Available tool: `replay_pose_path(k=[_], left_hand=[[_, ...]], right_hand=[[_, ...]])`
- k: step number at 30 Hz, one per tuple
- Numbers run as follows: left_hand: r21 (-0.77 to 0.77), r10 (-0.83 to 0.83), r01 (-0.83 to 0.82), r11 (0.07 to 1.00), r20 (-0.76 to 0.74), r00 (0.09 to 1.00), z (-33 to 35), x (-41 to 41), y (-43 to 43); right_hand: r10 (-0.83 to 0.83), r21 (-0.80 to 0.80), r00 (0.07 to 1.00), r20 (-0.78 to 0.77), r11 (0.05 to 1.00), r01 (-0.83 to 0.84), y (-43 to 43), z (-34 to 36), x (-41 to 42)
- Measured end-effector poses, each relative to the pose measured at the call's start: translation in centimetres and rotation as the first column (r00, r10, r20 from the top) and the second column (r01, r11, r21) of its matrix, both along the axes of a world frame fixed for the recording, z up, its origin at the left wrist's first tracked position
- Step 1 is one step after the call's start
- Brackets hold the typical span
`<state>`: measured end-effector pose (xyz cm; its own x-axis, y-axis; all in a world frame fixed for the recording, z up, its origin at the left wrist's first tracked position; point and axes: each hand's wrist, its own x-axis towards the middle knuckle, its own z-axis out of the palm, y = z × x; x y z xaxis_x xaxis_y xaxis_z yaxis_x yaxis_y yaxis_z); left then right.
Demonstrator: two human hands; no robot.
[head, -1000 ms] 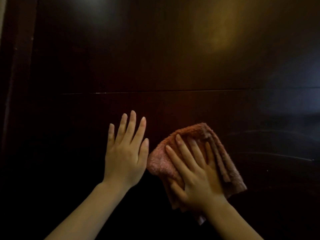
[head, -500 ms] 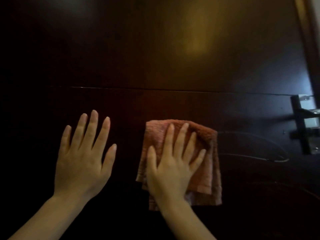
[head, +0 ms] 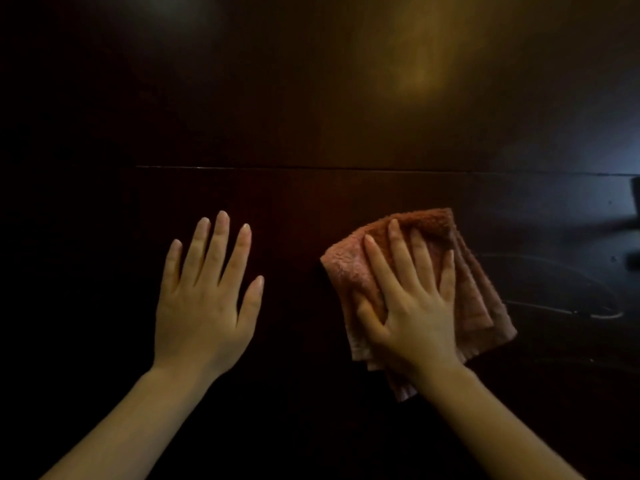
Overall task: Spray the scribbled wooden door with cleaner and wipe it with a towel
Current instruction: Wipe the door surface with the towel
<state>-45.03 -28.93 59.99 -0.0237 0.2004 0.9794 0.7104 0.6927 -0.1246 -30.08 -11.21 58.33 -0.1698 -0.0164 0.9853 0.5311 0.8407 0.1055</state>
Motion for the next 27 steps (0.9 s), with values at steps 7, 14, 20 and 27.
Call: replay_pose_path(k=[7,14,20,27], left_hand=[[-0.003,-0.027,0.027,1.0,0.002,1.0,0.3,0.3,-0.2],[-0.034,-0.001,0.002,0.999,0.038,0.999,0.2,0.7,-0.4],[-0.019,-0.009,0.009,1.0,0.017,1.0,0.3,0.4,-0.1],[-0.023,-0.028,0.028,0.999,0.036,0.999,0.3,-0.1,0.0]], right_hand=[[0.04,-0.151,0.994,-0.097,0.987,-0.054,-4.8,-0.7,-3.5],[0.016,-0.195,1.0,0.004,0.981,-0.015,1.2,1.6,2.2],[-0.049,-0.448,0.974,-0.223,0.892,-0.057,2.7,3.1,3.5],[0.005,-0.263,0.991,-0.134,0.964,-0.041,0.2,2.1,0.5]])
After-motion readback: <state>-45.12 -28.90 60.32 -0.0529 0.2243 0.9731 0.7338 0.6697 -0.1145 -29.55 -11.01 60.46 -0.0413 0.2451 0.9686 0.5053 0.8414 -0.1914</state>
